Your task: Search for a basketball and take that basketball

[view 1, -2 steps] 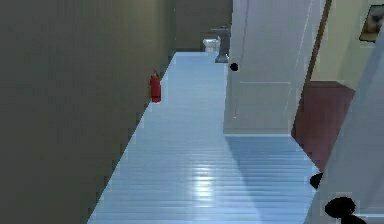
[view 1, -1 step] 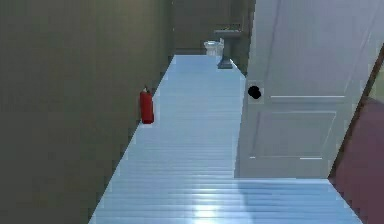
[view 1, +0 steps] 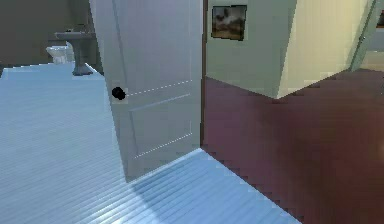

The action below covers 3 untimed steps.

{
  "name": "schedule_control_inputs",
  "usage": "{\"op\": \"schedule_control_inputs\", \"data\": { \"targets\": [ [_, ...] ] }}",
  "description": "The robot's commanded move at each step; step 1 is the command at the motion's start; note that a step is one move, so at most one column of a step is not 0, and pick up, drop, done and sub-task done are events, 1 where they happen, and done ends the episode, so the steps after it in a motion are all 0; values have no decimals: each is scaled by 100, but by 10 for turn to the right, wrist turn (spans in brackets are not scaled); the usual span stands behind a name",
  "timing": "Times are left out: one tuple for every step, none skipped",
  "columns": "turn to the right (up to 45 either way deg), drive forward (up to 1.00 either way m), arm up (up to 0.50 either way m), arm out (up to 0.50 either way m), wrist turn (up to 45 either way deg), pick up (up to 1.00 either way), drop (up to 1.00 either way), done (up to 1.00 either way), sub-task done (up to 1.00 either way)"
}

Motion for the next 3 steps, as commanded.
{"op": "schedule_control_inputs", "data": {
  "targets": [
    [0, 40, 0, 0, 0, 0, 0, 0, 0],
    [420, 0, 0, 0, 0, 0, 0, 0, 0],
    [0, 100, 0, 0, 0, 0, 0, 0, 0]
  ]
}}
